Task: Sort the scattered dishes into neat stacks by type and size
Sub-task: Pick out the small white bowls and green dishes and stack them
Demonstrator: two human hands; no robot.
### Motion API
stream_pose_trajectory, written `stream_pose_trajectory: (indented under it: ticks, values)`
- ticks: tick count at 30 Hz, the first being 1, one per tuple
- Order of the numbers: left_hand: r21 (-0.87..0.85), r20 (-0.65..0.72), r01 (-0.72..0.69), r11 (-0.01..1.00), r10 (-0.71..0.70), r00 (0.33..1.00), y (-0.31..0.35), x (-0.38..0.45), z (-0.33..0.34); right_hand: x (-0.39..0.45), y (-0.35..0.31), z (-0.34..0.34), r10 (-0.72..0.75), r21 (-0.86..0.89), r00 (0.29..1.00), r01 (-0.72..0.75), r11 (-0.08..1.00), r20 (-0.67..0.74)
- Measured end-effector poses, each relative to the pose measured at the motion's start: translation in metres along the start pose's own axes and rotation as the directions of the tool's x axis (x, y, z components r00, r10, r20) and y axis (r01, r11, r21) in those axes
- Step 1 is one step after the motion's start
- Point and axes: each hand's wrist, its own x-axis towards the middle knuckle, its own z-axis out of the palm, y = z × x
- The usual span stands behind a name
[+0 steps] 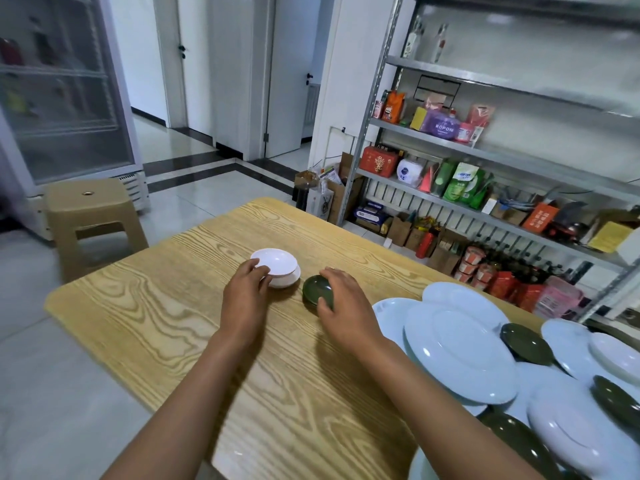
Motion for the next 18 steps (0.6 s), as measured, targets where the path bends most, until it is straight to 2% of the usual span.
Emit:
stream_pose_trajectory:
  ticks: [9, 14, 18]
  values:
    - [0.095, 0.114, -0.038, 0.995, 0.027, 0.993, -0.01, -0.001, 0.005, 0.0, -0.002, 0.006, 0.005, 0.016, 1.0, -0.005, 1.0, 0.008]
    - [0.166, 0.152, -0.143, 0.976, 0.118, 0.981, 0.0, -0.001, -0.001, -0.006, -0.003, -0.003, 0.015, 0.022, 1.0, -0.015, 1.0, 0.006]
    - [0.173, 0.181, -0.28, 0.944, 0.249, 0.951, 0.026, -0.007, -0.004, -0.016, -0.001, -0.018, 0.024, 0.006, 0.999, -0.024, 1.0, -0.022]
